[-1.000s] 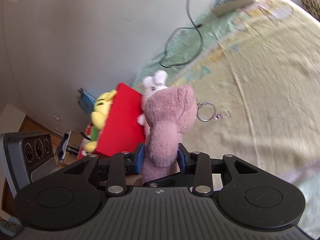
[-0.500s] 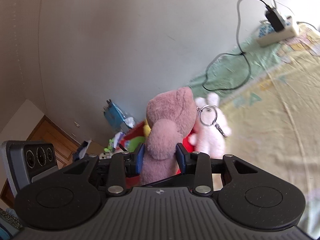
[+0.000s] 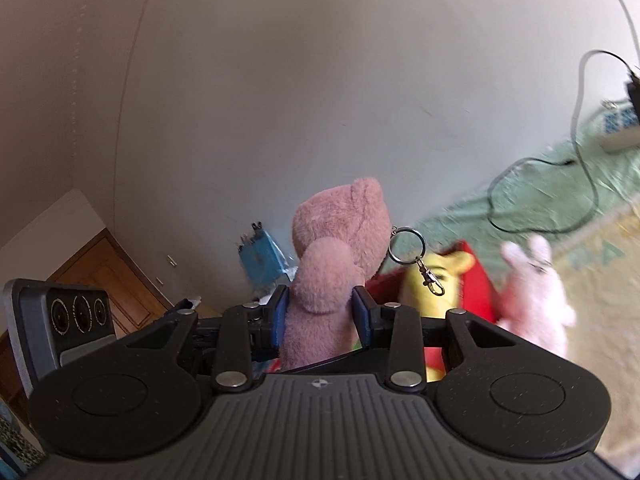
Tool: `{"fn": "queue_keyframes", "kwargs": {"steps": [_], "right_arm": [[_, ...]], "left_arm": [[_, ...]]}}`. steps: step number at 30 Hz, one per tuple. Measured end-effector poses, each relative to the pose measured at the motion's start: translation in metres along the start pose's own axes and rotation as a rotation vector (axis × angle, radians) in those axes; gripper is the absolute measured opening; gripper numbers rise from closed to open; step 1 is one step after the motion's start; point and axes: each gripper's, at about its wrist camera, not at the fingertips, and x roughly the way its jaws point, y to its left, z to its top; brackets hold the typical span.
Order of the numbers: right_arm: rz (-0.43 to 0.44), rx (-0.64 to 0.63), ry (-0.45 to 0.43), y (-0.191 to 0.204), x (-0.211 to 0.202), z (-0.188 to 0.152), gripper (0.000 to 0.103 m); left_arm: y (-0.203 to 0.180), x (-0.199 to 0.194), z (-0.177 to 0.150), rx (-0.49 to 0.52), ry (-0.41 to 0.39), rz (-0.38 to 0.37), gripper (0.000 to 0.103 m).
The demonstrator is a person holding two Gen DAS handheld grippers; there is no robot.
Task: Organize objects
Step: 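Lift the pink teddy bear with the right gripper and carry it to the red box, then lower the pink teddy bear into the red box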
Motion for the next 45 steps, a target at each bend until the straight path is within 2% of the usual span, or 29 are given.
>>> {"fn": "queue_keyframes", "kwargs": {"steps": [4,9,15,25,29,34,45], "right_arm": [[0.003,-0.019,0.0,0.006,0.024,0.0,0.037],[-0.017,-0.039,0.04,0.005,0.055,-0.005,0.037],[-0.071,-0.057,0.101,-0.007,0.089,-0.014,0.036],[-0.183,-0.096,0.229,-0.023,0.128,-0.024,0.036],[-0.205,-0.101,0.257,-0.027,0.137,-0.028,0.036],[-0.192,-0.081,0.287,-0.033,0.143,-0.034,0.035],[-0.17,0.01,0.279,-0.041,0.129,-0.034,0.032]], "left_arm": [[0.024,-0.004,0.003,-0.015,-0.02,0.011,0.09],[0.051,0.006,-0.002,-0.052,-0.011,0.024,0.09],[0.08,0.032,-0.014,-0.111,0.046,0.021,0.09],[0.105,0.071,-0.033,-0.153,0.151,0.022,0.09],[0.106,0.073,-0.036,-0.125,0.147,0.06,0.091],[0.113,0.078,-0.039,-0.107,0.163,0.088,0.091],[0.107,0.083,-0.04,-0.075,0.183,0.091,0.1]]}}
